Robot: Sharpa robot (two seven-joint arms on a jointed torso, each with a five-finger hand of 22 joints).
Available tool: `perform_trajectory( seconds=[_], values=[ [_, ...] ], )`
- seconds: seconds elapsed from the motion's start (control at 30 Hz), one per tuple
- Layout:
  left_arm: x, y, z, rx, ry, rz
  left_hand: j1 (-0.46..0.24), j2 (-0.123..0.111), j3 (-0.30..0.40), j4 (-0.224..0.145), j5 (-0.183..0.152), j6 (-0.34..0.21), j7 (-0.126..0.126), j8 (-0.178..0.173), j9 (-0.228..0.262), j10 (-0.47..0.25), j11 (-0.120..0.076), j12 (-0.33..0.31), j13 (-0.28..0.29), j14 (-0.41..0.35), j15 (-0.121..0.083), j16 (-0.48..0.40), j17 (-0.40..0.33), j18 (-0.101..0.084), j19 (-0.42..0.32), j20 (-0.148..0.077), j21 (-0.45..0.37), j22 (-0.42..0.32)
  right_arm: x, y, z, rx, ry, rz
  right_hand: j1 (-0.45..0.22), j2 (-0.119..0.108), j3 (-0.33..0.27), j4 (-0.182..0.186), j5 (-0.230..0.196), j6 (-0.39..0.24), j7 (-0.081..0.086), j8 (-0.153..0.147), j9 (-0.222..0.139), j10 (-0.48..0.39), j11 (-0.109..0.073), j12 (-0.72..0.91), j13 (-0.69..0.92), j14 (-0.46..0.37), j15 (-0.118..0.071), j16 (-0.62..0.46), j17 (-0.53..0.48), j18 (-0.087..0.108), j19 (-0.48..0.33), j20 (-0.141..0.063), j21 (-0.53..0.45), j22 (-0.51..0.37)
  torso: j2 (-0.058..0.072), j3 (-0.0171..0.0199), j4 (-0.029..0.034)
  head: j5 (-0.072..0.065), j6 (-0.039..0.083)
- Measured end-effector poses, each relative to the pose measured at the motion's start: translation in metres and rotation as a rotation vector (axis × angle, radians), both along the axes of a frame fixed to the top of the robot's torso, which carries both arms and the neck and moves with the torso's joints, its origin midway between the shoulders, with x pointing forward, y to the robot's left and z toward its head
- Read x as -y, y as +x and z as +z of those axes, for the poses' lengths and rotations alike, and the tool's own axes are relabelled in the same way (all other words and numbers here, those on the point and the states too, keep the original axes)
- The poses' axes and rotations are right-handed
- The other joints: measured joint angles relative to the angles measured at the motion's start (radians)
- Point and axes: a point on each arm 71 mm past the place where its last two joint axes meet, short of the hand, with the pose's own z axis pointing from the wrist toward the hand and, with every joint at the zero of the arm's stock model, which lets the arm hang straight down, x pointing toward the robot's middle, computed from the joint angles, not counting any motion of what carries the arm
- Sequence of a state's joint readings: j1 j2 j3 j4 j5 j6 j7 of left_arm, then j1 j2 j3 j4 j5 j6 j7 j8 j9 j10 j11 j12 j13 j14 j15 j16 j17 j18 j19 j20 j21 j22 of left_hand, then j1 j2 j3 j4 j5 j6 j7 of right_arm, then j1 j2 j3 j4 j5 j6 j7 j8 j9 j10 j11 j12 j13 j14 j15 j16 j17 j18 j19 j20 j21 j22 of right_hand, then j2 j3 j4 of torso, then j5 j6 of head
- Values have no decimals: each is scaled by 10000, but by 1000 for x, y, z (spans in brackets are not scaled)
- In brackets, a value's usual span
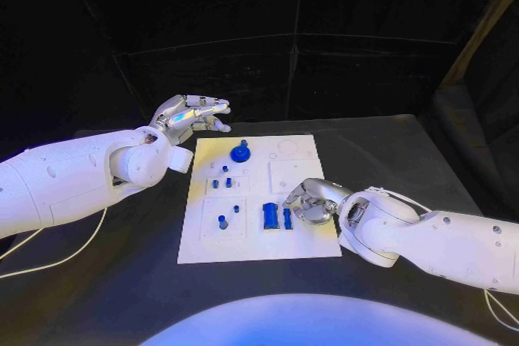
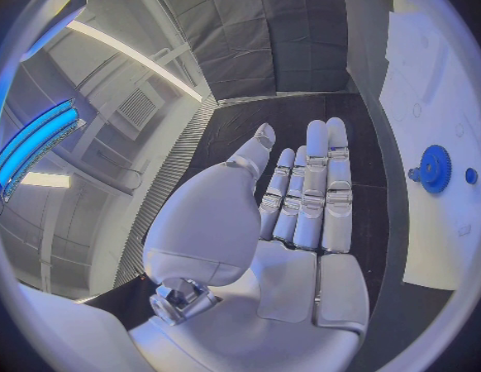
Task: Assemble the parts on the task board
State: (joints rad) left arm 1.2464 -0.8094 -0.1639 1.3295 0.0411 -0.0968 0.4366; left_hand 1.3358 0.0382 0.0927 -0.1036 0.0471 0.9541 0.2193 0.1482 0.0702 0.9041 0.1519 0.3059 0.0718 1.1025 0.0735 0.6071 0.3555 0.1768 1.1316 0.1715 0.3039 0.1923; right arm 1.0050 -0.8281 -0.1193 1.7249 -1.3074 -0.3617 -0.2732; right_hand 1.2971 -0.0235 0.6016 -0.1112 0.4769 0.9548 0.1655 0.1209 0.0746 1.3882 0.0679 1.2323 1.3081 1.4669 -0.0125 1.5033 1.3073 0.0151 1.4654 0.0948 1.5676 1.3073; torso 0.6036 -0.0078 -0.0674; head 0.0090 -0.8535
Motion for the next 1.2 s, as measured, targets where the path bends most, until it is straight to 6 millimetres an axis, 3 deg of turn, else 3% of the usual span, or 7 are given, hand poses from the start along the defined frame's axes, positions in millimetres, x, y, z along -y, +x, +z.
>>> perform_trajectory(
  seconds=[0.3,0.43,0.53,0.67,0.77,0.97,1.2],
  values=[
    [0,0,0,-4,3,2,0,0,0,0,0,0,0,0,0,0,0,0,0,0,0,0,0,0,0,0,0,1,1,1,0,8,-101,-30,-66,-66,66,-67,0,0,0,-9,4,0,0,-1,-1,0,0,0,8,0,0,0,0,0,-8,0,0,-7,7],
    [0,0,0,-6,6,5,0,0,0,0,0,0,0,0,0,0,0,0,0,0,0,0,0,-1,0,0,0,2,2,1,-1,4,-134,-51,-222,-222,99,-99,-96,-291,106,-258,-81,-25,24,-50,-64,-24,23,0,7,0,0,0,0,0,-7,-1,4,0,14],
    [-1,0,0,-8,7,6,0,0,0,0,0,0,0,0,0,0,0,0,0,0,0,0,0,0,0,0,0,2,2,1,-1,31,-130,-92,-452,-398,-58,-20,-435,-1166,71,-575,-129,-93,92,-246,-213,-2,74,0,7,0,35,35,0,0,-6,-2,5,8,20],
    [0,0,0,-12,8,3,0,0,0,0,0,0,0,0,0,0,0,0,0,0,0,0,0,0,0,0,0,2,2,2,-1,116,-69,-162,-539,-486,-410,12,-991,-2949,-76,-632,-206,-221,-36,-330,-343,-2,74,0,6,-1,35,35,0,0,-5,-3,5,19,21],
    [0,0,0,-14,8,2,0,0,0,0,0,0,0,0,0,0,0,0,0,0,0,0,0,0,0,0,0,3,2,3,-1,180,-22,-207,-552,-499,-583,55,-1361,-3229,-117,-632,-207,-220,-36,-363,-357,-2,73,0,6,0,35,35,0,0,0,-3,5,25,21],
    [0,0,0,-16,10,2,0,0,1,0,0,0,0,0,0,0,0,0,0,0,0,0,0,-1,0,0,0,3,3,5,0,331,69,-346,-552,-499,-951,115,-2298,-3076,-99,-619,-154,-220,-36,-363,-357,-2,73,0,5,0,35,35,0,0,0,-3,5,22,25],
    [0,0,0,-19,11,0,0,0,0,0,0,0,0,0,0,0,0,0,0,0,0,0,0,0,0,0,0,3,3,8,-1,442,99,-481,-459,-407,-1387,267,-3463,-1253,48,97,100,-162,20,-292,-351,-1,74,0,5,0,35,34,0,0,1,2,5,5,22]
  ],
)
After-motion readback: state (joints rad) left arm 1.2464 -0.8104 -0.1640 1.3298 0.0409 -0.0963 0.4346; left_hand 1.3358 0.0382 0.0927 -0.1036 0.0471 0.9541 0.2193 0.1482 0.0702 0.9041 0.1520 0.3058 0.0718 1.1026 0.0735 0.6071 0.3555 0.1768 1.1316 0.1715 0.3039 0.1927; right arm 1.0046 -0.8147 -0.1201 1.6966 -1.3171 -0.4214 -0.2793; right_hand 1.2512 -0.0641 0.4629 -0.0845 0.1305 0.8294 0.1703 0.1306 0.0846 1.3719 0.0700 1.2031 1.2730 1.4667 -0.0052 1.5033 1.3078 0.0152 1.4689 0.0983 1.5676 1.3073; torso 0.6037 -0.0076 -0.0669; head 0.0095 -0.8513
